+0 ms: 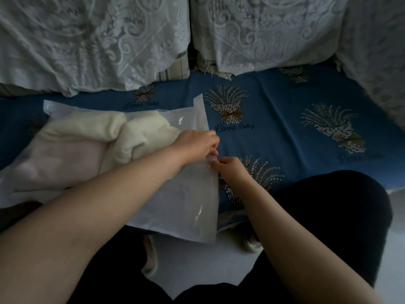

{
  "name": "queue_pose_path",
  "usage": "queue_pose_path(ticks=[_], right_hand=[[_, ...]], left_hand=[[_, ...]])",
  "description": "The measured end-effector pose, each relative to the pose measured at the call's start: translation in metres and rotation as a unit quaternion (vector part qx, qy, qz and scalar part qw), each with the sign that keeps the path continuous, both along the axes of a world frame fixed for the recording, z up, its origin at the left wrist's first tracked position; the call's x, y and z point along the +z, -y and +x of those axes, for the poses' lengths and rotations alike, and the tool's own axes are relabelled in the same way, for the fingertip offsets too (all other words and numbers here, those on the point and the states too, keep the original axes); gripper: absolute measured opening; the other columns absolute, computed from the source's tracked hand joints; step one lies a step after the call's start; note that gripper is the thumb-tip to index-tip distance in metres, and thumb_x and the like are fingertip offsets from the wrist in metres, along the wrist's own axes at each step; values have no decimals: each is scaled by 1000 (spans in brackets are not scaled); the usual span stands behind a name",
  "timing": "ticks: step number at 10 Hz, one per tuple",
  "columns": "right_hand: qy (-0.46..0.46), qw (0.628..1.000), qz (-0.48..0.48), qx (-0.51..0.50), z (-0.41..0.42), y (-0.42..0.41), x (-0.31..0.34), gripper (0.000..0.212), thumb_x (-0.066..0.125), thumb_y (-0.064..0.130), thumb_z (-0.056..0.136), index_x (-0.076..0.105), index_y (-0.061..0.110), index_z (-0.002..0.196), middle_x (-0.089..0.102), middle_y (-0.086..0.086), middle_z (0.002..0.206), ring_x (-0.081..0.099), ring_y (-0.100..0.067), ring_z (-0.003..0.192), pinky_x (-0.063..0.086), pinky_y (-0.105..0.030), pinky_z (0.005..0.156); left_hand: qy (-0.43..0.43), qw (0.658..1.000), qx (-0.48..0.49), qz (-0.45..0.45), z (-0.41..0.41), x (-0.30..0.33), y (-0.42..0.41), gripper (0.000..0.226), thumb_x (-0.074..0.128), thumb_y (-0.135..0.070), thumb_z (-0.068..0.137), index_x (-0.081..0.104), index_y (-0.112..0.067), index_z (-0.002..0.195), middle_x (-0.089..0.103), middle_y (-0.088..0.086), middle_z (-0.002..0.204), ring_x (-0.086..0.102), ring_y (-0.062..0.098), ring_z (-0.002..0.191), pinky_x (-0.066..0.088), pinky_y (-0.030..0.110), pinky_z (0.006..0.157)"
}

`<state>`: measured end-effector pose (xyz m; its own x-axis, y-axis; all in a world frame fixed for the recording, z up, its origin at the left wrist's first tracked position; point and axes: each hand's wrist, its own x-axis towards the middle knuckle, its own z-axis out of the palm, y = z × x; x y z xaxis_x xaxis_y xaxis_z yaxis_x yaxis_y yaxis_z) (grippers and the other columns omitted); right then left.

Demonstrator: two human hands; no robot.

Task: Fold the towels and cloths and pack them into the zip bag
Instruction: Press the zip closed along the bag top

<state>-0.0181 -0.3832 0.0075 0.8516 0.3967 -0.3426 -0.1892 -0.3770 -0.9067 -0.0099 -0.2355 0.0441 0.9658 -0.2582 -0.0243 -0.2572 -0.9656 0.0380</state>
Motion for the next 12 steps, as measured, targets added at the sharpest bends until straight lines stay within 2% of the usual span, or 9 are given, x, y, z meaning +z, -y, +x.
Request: queue_pose_path(ticks=[2,3,4,6,7,8,9,11,12], right_hand=[[-73,996,46,-21,-21,15,-1,26,60,25,91,64,6,73,63,-10,70,62,-17,58,56,-30,56],[-80,996,41,-22,-27,23,-2,27,61,27,90,66,3,79,66,-15,78,63,-25,70,57,-43,71],[-109,992,65,-18,-32,32,2,24,61,26,91,66,5,79,66,-9,74,63,-19,65,55,-32,63],[-121,991,60,-19,-36,44,2,28,65,30,88,68,3,85,65,-16,79,61,-27,68,53,-40,69],[-162,981,101,-21,-41,51,3,21,61,23,91,66,3,87,68,-10,79,67,-17,64,60,-33,62],[-189,974,125,-14,-46,58,1,16,58,20,93,65,7,88,69,-6,78,69,-12,64,57,-26,54],[-180,977,117,-13,-51,59,-3,16,56,21,94,63,8,89,69,-6,80,70,-11,67,55,-25,52],[-165,982,83,-42,-54,59,-11,20,58,26,93,65,7,90,68,-9,77,67,-15,67,56,-24,53],[-142,986,61,-56,-51,61,-14,16,62,22,90,67,8,87,66,-7,73,63,-16,66,55,-23,57]], left_hand=[[4,991,95,-95,24,-3,-4,9,56,-25,91,57,-21,83,51,-15,85,55,3,80,27,25,57],[16,980,138,-139,30,-9,-6,12,52,-19,92,56,-20,81,58,-13,90,59,1,83,27,24,60],[28,976,157,-151,37,-6,-8,13,49,-16,93,56,-16,82,62,-6,96,65,8,92,31,25,65],[30,969,194,-151,51,-4,-15,13,51,-17,92,56,-13,80,62,4,100,65,19,97,45,34,77],[35,965,219,-142,55,-5,-17,16,56,-25,91,60,-10,87,62,8,105,62,26,98,46,38,83],[51,962,233,-134,56,-3,-19,20,59,-29,90,62,-9,92,60,9,107,59,27,98,41,34,78],[46,962,232,-134,54,-1,-17,20,61,-29,90,62,-9,93,58,9,106,58,27,97,37,31,74],[55,968,181,-168,20,-5,-5,29,52,-26,94,52,-14,121,44,5,132,58,26,101,44,36,82],[75,963,166,-199,-4,-15,10,29,52,-24,94,51,-15,121,50,6,130,58,27,105,45,34,83]])
